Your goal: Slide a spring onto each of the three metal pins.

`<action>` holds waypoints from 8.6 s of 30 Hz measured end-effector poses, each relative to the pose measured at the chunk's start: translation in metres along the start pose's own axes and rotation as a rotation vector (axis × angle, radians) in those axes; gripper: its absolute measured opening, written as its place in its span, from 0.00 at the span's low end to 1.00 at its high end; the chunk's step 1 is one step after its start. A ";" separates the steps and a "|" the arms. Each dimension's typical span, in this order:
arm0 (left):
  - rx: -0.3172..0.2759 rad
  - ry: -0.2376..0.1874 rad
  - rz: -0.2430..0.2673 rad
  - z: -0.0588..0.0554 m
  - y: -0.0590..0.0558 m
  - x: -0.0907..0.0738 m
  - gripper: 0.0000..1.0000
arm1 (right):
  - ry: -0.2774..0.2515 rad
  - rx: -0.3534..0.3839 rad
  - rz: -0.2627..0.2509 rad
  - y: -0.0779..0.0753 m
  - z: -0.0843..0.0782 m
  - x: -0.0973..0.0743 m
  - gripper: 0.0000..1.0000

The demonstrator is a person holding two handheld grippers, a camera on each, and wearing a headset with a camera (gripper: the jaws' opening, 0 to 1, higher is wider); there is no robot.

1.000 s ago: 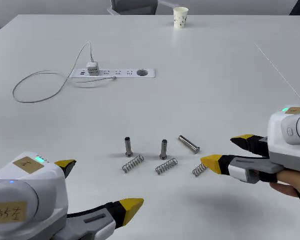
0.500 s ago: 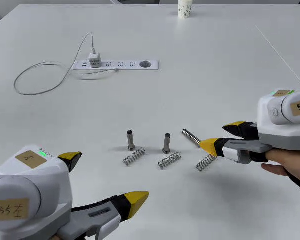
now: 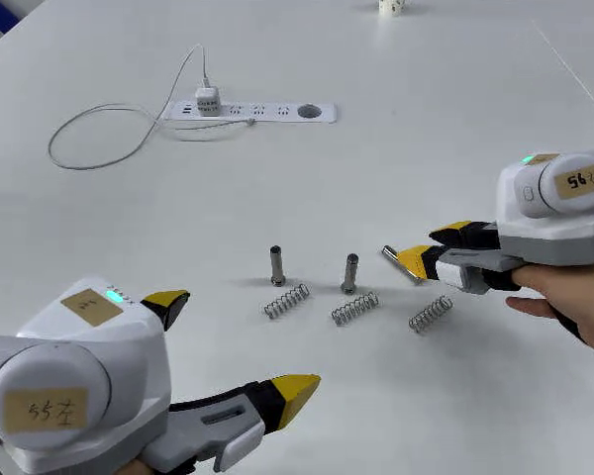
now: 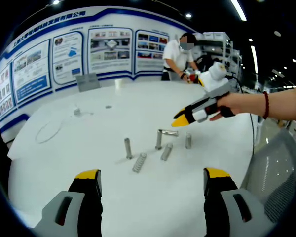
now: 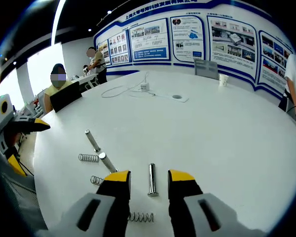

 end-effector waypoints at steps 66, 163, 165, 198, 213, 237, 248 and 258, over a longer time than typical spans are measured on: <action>0.005 -0.012 0.010 -0.002 0.004 0.001 0.85 | 0.015 0.033 -0.045 0.004 0.001 0.003 0.09; 0.154 0.109 -0.049 0.004 0.042 0.072 0.36 | -0.117 0.017 0.101 0.048 -0.021 -0.086 0.68; 0.165 0.119 -0.058 0.004 0.043 0.076 0.34 | -0.117 0.020 0.100 0.049 -0.022 -0.087 0.68; 0.229 0.239 -0.105 -0.009 0.046 0.101 0.10 | -0.059 0.054 0.071 0.050 -0.035 -0.094 0.64; 0.215 0.140 -0.105 -0.008 0.026 0.067 0.09 | -0.110 0.105 0.081 0.061 -0.019 -0.087 0.61; 0.079 -0.133 -0.210 0.016 -0.015 0.027 0.10 | -0.342 0.364 0.192 0.088 0.018 -0.073 0.44; -0.002 -0.222 -0.286 0.021 -0.026 0.018 0.10 | -0.451 0.501 0.275 0.095 0.034 -0.068 0.31; -0.029 -0.250 -0.318 0.022 -0.031 0.012 0.10 | -0.494 0.607 0.335 0.101 0.043 -0.063 0.23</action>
Point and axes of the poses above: the centre of the closed fingertips' face, and the gripper's own axes: x roughly forward along the fingers, y roughly to its left, z roughly out of its top, the point moved 9 cm from there along -x, roughly backward along the fingers, and after that the axes turned 14 degrees about -x, right-handed, at the moved point
